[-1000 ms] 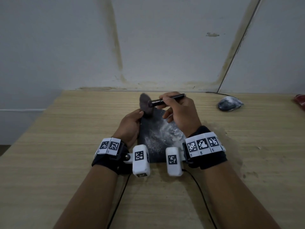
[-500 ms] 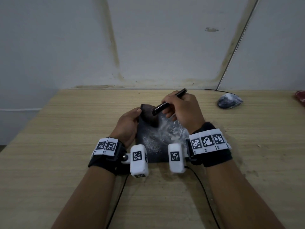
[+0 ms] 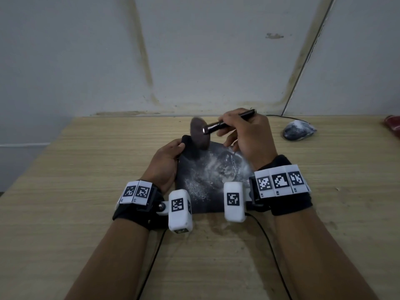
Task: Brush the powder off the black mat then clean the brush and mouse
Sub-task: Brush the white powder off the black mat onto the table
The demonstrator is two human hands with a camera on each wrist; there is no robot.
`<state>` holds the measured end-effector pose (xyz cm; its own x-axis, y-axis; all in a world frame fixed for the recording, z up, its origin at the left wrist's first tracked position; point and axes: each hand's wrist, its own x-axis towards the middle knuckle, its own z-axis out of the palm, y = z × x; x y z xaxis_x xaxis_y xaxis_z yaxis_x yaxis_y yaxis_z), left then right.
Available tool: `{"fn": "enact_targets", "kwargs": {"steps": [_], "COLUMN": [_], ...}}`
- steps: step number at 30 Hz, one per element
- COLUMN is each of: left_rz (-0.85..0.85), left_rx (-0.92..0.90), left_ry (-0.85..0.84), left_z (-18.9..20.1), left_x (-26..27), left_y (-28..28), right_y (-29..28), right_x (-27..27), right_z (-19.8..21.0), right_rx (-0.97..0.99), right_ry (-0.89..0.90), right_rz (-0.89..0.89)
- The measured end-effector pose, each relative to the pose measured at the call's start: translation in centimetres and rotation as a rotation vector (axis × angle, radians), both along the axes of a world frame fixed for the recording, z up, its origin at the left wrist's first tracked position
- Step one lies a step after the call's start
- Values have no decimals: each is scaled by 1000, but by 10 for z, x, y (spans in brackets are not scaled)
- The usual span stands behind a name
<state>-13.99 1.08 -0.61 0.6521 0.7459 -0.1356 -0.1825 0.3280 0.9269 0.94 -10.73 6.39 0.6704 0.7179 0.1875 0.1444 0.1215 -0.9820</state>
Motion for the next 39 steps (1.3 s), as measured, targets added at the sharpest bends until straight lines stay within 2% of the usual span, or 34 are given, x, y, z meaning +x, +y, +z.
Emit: {"fn": "enact_targets", "kwargs": {"steps": [2,6,12,18,24,28,35,39], "left_rz": [7,31,25,34,20,27,26,48], "left_rx": [2,-3,14,23,42,43,56,53], "left_ry": [2,-5,-32,-26,-33,-21,-35,-30], "left_z": [0,-2,-3,0,6,5,7,7], "left_x": [0,-1,-4,-8,-7,-12,-15,-17], "left_y": [1,5,8,12,14,16,16,14], "right_y": [1,3,5,10,14,17,18,20], "right_x": [-1,-7,-6,-11,-7,-13,-14,-16], "right_z": [0,-1,8,5,14,9,17,11], "right_rx": [-28,-239,-62,-243,-76,-263,-96,-280], "right_ry": [-27,-108,-24,-138,-43,-148,-45,-144], "right_rz": [18,84,4,29,-69,-2,-102,-51]}}
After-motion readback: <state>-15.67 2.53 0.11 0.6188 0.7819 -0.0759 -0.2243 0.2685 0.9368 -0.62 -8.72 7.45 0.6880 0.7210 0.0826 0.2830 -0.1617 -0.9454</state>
